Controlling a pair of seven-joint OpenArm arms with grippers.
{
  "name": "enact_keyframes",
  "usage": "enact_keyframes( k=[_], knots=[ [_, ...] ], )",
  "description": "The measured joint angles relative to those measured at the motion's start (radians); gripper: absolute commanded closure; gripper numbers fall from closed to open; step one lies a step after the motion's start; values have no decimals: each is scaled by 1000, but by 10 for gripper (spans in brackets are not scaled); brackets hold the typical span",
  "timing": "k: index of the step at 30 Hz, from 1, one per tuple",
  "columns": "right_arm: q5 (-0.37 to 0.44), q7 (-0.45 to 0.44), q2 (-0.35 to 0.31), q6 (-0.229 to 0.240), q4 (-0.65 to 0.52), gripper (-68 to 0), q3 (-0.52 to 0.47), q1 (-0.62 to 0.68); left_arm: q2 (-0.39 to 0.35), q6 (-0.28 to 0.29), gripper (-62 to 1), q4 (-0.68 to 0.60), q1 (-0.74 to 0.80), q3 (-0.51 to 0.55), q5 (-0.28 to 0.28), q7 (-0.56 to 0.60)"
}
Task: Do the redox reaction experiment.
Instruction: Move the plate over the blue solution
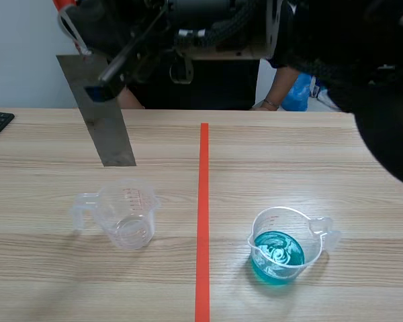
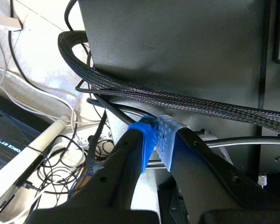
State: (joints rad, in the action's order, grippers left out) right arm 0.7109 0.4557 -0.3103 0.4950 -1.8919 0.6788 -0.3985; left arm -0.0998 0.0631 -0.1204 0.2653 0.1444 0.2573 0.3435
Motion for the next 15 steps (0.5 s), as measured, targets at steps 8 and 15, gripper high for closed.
enact_keyframes(
  k=[8, 15],
  knots=[
    [68, 32, -32, 1, -51, -7, -60, 23, 0, 0, -42, 0, 0, 0, 0, 0],
    [84, 36, -134, 0, -102, -7, -156, 134, 0, 0, -42, 0, 0, 0, 0, 0]
  ],
)
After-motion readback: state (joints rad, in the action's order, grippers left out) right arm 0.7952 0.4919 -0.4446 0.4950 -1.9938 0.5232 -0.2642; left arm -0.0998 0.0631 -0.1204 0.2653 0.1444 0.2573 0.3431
